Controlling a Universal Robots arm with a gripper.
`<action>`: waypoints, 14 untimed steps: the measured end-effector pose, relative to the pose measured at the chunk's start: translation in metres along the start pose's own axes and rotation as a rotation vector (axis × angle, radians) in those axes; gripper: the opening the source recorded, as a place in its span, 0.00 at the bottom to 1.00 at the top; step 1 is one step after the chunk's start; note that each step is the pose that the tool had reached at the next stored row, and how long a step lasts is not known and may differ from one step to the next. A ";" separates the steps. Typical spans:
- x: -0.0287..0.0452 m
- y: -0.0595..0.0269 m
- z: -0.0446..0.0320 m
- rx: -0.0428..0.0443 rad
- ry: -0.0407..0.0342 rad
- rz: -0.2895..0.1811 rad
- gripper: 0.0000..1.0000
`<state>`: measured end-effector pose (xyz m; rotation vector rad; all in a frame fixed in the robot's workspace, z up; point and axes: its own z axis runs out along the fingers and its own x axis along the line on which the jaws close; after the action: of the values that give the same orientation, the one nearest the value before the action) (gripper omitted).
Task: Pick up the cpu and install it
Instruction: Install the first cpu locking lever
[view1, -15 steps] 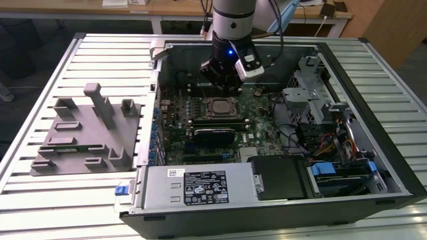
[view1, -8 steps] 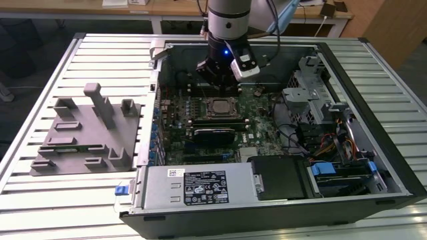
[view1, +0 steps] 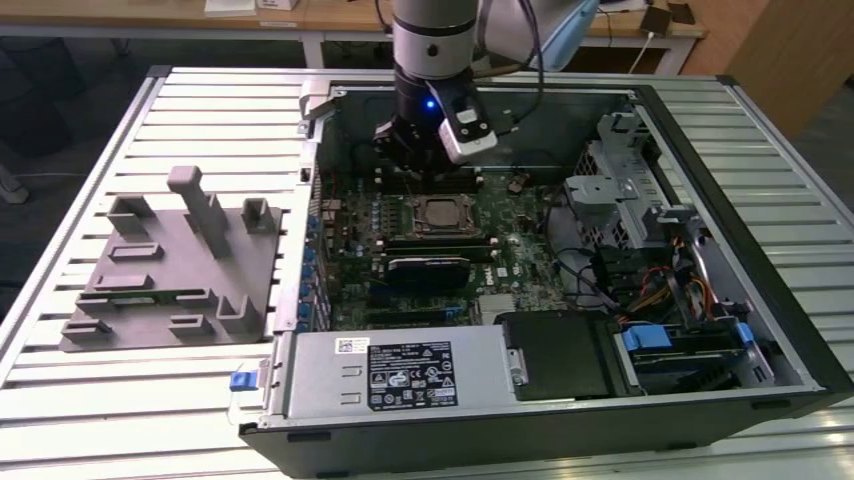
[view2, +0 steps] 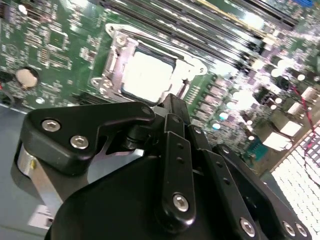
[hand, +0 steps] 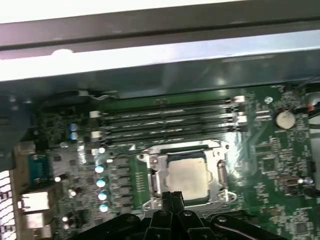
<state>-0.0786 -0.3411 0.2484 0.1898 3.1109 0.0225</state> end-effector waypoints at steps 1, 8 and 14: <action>0.0028 -0.0004 -0.0001 0.0001 0.0000 0.000 0.11; 0.0240 -0.0029 -0.0004 0.0000 -0.0005 0.000 0.11; 0.0373 -0.0046 -0.0005 -0.0063 0.0004 0.000 0.11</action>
<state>-0.1161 -0.3412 0.2480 0.1902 3.1108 0.0324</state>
